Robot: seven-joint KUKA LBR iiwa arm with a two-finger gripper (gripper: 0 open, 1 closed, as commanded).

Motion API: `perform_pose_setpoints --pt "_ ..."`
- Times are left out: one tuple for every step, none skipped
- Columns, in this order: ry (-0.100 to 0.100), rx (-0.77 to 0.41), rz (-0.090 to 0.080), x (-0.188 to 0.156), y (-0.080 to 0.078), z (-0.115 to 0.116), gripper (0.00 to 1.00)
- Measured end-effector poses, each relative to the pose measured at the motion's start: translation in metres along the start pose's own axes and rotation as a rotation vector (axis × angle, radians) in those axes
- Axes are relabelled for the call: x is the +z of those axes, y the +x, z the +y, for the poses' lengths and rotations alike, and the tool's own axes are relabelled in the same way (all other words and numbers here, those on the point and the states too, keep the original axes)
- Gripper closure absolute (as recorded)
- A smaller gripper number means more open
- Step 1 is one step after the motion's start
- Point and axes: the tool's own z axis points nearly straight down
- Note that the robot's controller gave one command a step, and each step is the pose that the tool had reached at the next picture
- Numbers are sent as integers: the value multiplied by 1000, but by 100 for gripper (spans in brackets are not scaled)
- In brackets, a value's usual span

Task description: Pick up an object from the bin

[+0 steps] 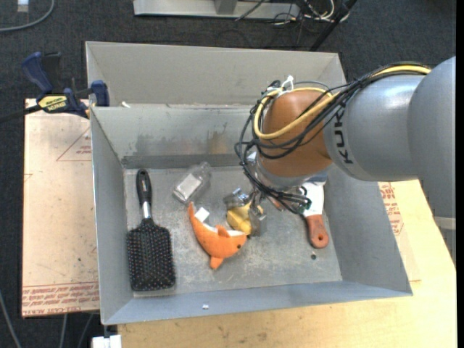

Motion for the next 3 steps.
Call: perform_pose_setpoints --pt "0 0 0 0 0 0 100" --pt "-1 1 1 0 0 0 100" --pt "-1 -119 -6 2 -41 84 100"
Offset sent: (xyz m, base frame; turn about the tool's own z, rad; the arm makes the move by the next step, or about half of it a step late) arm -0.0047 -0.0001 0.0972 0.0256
